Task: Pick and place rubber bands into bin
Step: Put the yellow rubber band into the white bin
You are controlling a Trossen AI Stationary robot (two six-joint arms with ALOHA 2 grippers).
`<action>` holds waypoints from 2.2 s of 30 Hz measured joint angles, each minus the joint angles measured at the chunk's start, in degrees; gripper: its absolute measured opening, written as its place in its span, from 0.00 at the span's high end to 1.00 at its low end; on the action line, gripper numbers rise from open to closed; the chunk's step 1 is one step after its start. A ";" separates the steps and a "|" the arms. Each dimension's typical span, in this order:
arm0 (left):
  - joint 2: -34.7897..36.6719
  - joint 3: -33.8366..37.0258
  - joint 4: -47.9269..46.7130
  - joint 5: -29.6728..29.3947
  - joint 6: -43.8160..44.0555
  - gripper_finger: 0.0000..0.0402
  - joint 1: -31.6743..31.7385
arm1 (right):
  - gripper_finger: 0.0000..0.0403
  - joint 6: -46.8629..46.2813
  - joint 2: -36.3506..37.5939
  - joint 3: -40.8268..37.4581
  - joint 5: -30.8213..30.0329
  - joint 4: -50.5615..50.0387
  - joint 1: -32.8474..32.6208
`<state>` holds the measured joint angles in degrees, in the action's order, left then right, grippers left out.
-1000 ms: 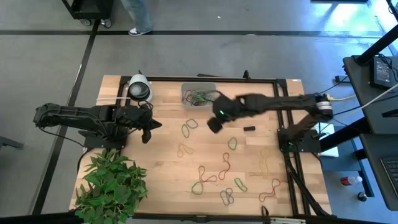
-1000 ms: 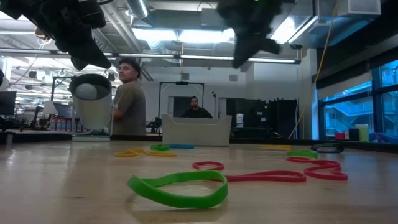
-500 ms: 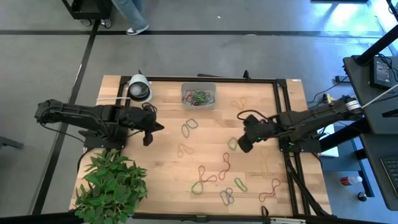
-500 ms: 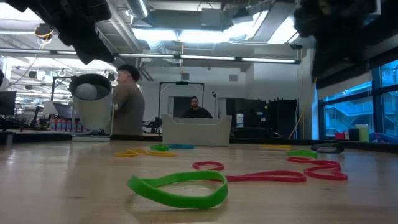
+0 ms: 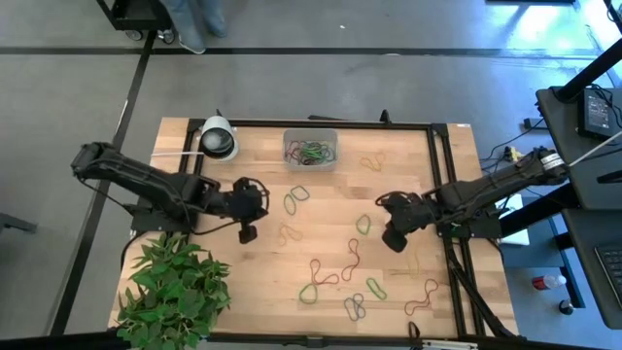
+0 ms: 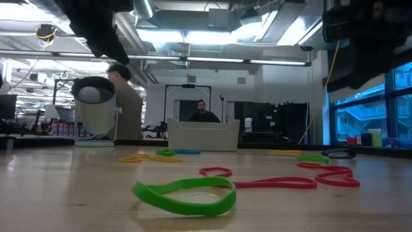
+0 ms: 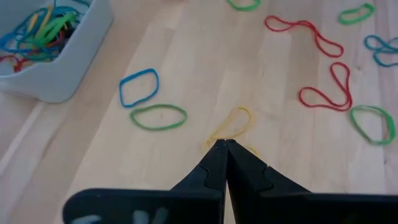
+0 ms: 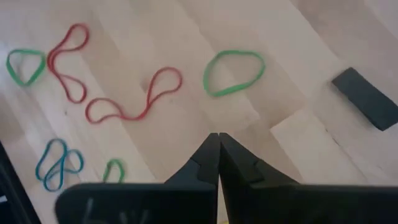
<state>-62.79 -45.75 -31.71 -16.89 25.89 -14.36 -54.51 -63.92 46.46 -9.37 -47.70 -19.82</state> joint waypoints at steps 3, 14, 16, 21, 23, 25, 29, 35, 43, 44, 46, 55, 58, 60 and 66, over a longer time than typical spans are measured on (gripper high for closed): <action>-2.61 -1.85 -1.07 -1.44 2.48 0.99 -2.10 | 0.98 0.94 0.00 0.00 -0.04 -0.08 -1.33; -10.98 -9.24 -5.81 -4.74 12.37 0.99 -9.74 | 0.98 0.99 0.00 0.00 -0.07 -0.35 -5.05; -12.72 -10.98 -6.12 -5.17 13.10 0.99 -10.94 | 0.98 0.92 0.00 0.00 -0.09 -0.35 -5.36; -18.67 -16.51 -7.97 -5.27 14.10 0.99 -13.37 | 0.98 0.84 0.00 0.00 -0.21 -0.24 -6.32; -21.33 -19.19 -9.31 -5.55 14.33 0.99 -14.11 | 0.98 0.84 0.00 0.00 -0.22 -0.06 -6.69; -24.26 -22.06 -11.19 -5.59 15.04 0.99 -14.59 | 0.98 0.84 -0.02 0.00 -0.22 -0.07 -7.10; -29.85 -27.83 -14.07 -5.57 15.58 0.99 -15.44 | 0.98 0.92 -0.02 0.00 -0.19 0.00 -8.12; -36.76 -35.21 -16.05 -5.57 15.58 0.99 -16.32 | 0.98 0.97 -0.04 0.00 -0.20 0.13 -9.70; -42.18 -38.77 -17.39 -5.44 15.52 0.99 -16.40 | 0.98 0.82 -0.02 0.00 -0.15 0.39 -12.24; -42.53 -38.76 -17.52 -5.40 15.52 0.99 -16.27 | 0.98 0.82 -0.04 0.00 -0.15 0.39 -12.54; -42.66 -38.76 -18.71 -5.36 15.52 0.99 -16.25 | 0.98 0.82 -0.04 0.00 -0.15 0.38 -13.08; -41.74 -38.20 -24.86 -5.64 14.02 0.99 -14.12 | 0.98 0.82 -0.04 0.00 -0.15 0.50 -14.20; -41.74 -36.33 -25.37 -2.75 16.15 0.97 -10.74 | 0.98 0.80 -0.04 0.00 -0.62 0.78 -14.20; -41.74 -35.21 -25.19 -0.54 15.70 0.95 -8.44 | 0.98 0.82 -0.04 0.00 -1.30 0.79 -14.20; -41.74 -31.13 -21.66 5.07 12.26 0.83 -1.68 | 0.98 0.80 -0.04 0.00 -1.55 0.89 -14.17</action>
<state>-104.53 -76.89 -53.37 -11.82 38.15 -16.04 -53.71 -63.96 46.46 -10.92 -46.81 -34.00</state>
